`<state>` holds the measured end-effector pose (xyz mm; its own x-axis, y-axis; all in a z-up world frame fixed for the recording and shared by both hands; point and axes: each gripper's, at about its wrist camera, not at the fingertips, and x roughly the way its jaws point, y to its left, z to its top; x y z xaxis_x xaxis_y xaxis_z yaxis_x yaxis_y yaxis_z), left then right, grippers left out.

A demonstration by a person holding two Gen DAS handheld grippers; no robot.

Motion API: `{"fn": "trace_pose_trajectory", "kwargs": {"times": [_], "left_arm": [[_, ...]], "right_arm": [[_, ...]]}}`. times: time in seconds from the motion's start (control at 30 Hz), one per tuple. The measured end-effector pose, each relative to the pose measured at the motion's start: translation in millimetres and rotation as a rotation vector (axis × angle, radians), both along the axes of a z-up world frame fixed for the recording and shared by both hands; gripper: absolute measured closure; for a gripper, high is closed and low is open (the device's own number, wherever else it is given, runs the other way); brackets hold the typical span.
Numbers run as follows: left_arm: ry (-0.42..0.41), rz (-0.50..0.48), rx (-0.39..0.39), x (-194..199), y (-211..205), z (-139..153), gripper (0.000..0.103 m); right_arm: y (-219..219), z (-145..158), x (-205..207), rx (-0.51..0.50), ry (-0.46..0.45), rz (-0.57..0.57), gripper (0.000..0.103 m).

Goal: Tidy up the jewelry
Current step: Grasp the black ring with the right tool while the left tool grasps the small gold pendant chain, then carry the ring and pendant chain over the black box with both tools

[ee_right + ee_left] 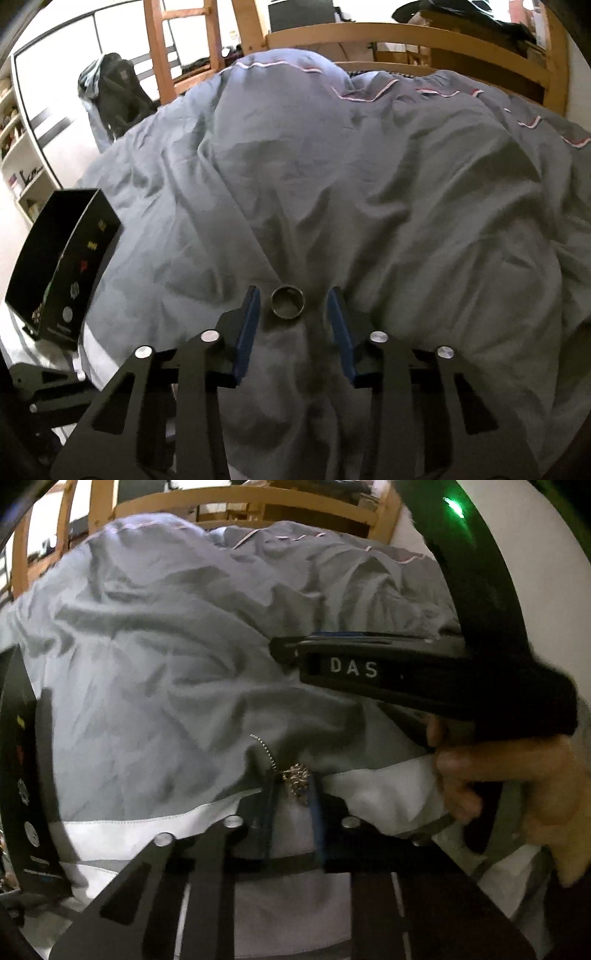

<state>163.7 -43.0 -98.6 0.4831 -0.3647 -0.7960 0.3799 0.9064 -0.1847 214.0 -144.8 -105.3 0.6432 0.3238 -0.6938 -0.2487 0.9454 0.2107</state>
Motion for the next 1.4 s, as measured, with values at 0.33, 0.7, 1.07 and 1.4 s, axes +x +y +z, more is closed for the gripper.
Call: {"fn": "trace_pose_trajectory", "kwargs": {"times": [0.33, 0.7, 1.07, 1.4], "left_arm": [[-0.01, 0.058, -0.04, 3, 11, 8, 0.091], [-0.037, 0.074, -0.089, 0, 20, 20, 0.091], [-0.008, 0.064, -0.07, 3, 17, 13, 0.1], [0.023, 0.041, -0.046, 2, 10, 8, 0.058]], "right_arm": [[14, -8, 2, -0.038, 0.016, 0.049, 0.082], [-9, 21, -3, 0.095, -0.068, -0.032, 0.082], [-11, 26, -4, 0.109, -0.079, -0.045, 0.082], [-11, 25, -3, 0.109, -0.063, -0.049, 0.082]]}}
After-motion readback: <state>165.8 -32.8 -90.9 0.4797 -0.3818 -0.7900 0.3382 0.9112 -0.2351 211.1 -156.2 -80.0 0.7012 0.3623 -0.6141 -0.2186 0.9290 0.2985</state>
